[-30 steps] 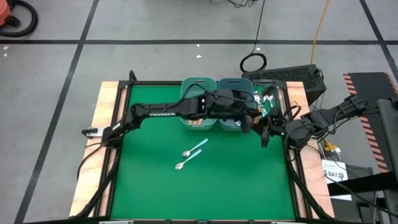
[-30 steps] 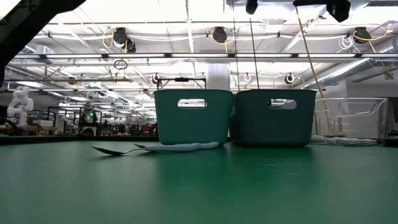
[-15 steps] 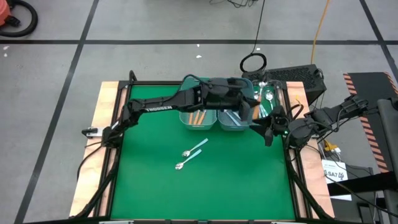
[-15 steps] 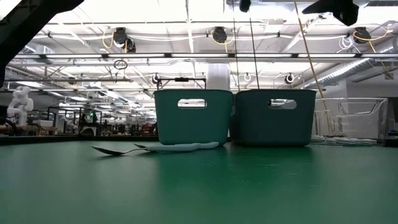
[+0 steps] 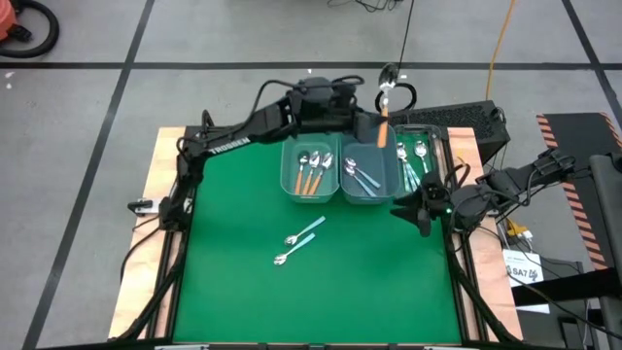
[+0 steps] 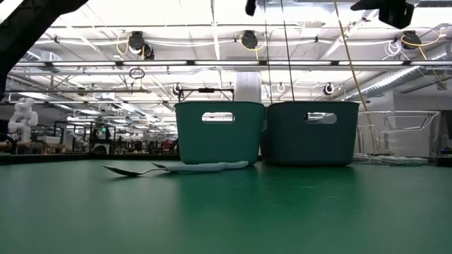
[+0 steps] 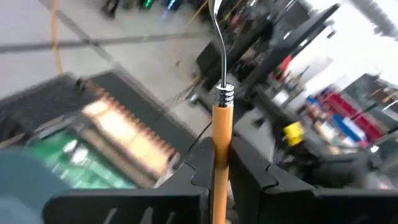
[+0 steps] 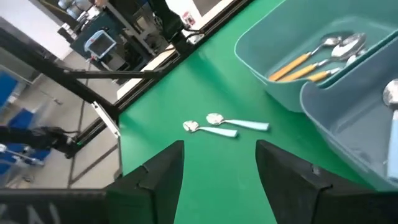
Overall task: Sort silverware by color (type)
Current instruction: Put the yellow spoon into the green bin
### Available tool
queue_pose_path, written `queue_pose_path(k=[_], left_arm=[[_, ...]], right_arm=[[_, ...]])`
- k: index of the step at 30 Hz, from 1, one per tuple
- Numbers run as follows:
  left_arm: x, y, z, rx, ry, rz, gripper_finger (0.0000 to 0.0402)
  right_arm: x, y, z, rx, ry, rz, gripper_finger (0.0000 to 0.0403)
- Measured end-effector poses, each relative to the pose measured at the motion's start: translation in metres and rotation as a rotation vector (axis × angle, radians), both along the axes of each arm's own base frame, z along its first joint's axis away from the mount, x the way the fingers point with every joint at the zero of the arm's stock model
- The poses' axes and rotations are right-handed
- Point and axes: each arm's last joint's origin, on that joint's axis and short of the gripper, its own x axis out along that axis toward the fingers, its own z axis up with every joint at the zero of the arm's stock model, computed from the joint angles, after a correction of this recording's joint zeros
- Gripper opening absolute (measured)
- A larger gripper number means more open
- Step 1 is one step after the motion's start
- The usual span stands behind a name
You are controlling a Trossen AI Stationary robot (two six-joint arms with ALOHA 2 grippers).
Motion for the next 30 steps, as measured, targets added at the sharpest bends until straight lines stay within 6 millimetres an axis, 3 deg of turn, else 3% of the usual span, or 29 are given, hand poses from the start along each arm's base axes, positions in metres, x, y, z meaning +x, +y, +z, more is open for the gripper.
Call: queue_pose_path(k=[8,14,23,30], left_arm=[[-0.016,0.021,-0.01,-0.061,0.163,-0.051,0.0032],[-0.03,0.019,-0.02,-0.087,0.343,-0.053,0.0032],[-0.055,0.011,-0.019,-0.04,0.525,-0.038,0.0032],[-0.065,0.024,-0.027,0.013,0.628,-0.047,0.0032]], right_arm=[[-0.004,-0.003,0.011,0.043,-0.115,-0.057,0.0192],[-0.011,-0.007,0.015,0.01,-0.143,-0.035,0.0192],[-0.018,-0.011,0.018,-0.076,-0.17,-0.042,0.0192],[-0.019,-0.013,0.019,-0.113,-0.176,-0.106,0.0192]])
